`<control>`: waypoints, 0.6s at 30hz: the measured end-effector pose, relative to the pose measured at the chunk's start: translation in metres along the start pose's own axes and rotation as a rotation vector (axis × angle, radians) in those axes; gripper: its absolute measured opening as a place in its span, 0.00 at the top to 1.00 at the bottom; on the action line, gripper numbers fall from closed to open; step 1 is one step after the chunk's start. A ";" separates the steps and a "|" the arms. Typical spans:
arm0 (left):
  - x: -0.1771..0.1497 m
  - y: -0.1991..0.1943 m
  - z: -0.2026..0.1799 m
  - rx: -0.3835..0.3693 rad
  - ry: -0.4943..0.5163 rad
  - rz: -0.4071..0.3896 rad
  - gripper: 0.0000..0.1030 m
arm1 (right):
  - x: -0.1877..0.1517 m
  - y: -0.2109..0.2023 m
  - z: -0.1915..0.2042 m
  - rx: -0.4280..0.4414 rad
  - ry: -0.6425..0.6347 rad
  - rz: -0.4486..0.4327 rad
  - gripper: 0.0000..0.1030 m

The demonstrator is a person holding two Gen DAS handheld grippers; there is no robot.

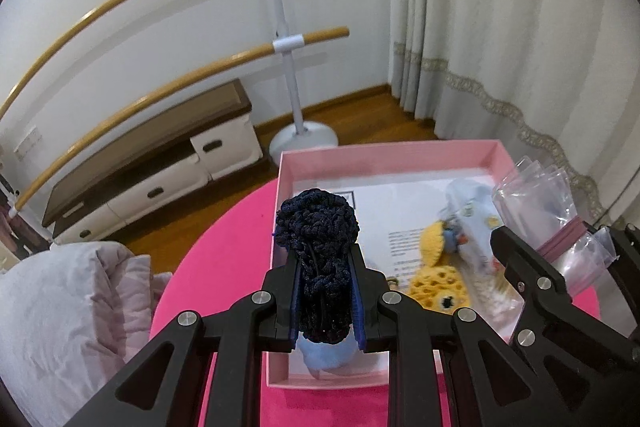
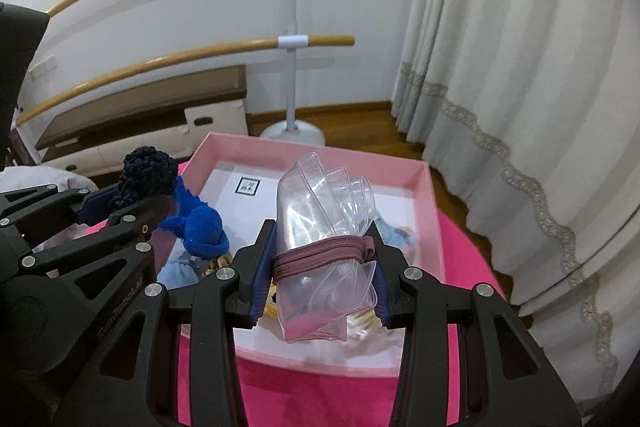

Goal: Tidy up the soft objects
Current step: 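Carry the scrunchie and plastic bag over the pink box with both tools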

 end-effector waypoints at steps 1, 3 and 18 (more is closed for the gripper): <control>0.004 0.010 -0.001 0.002 -0.003 0.017 0.82 | 0.000 0.004 0.000 0.004 0.008 -0.002 0.63; 0.006 0.029 -0.002 0.016 -0.010 0.054 0.82 | -0.001 0.014 0.001 0.017 0.026 0.002 0.63; 0.031 0.097 -0.010 -0.033 -0.006 0.126 0.57 | -0.012 0.029 -0.005 0.023 0.007 0.047 0.58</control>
Point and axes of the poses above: each gripper's, at about its wrist camera, not at the fingertips, and y roughly the way its jaws point, z to its left, x to its top, the point moved 9 cm from there along y, roughly the way its jaws point, and after that the axes turned 1 degree about x, right-handed, at the moved point
